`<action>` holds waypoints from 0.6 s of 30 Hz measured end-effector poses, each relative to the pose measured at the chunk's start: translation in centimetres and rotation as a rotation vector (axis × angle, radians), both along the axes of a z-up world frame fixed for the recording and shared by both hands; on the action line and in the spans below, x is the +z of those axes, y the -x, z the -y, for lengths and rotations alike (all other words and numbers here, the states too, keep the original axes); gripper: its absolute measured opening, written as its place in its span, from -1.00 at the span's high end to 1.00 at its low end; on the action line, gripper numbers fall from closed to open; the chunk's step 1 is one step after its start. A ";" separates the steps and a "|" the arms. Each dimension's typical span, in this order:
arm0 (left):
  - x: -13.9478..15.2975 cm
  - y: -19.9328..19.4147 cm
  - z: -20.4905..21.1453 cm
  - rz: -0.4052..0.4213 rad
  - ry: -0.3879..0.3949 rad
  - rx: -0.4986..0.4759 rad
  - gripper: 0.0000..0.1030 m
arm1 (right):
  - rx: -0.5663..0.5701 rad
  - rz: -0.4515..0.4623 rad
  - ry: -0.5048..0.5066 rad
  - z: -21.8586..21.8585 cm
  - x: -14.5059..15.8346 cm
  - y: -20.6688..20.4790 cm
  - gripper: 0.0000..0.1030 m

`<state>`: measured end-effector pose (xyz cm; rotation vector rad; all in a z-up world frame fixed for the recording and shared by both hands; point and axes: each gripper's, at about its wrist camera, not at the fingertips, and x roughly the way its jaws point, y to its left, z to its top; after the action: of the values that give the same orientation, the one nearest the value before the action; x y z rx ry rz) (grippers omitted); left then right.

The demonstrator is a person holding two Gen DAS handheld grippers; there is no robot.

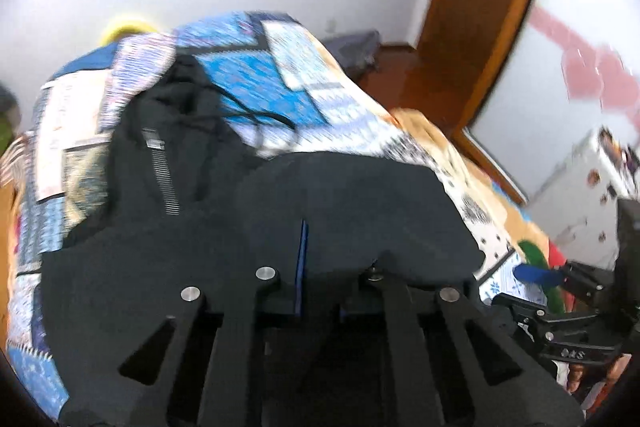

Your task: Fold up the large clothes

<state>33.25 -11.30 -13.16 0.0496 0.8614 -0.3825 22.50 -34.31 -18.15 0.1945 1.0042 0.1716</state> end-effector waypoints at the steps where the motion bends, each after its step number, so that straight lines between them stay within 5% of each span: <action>1: 0.7 0.5 -1.6 0.017 0.010 0.028 0.79 | 0.001 -0.001 0.003 0.0 0.0 0.0 -0.10; 5: 0.9 2.0 -7.2 -0.007 0.064 0.108 0.76 | 0.002 0.004 0.033 -0.4 0.0 0.1 -0.10; 8: -1.7 3.1 -10.5 -0.092 0.094 0.148 0.47 | 0.006 0.003 0.047 -0.7 -0.1 0.0 -0.10; 12: -6.0 4.7 -12.1 -0.181 0.010 0.195 -0.15 | 0.007 0.006 0.075 -1.3 0.1 0.0 -0.10; 18: -8.6 6.3 -10.2 -0.190 -0.142 0.172 -0.26 | 0.008 -0.002 0.093 -1.7 0.6 -0.1 -0.10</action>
<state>26.96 -1.10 -21.79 0.0708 1.0721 -0.1662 22.60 -32.62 -17.58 0.1059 1.0128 0.1321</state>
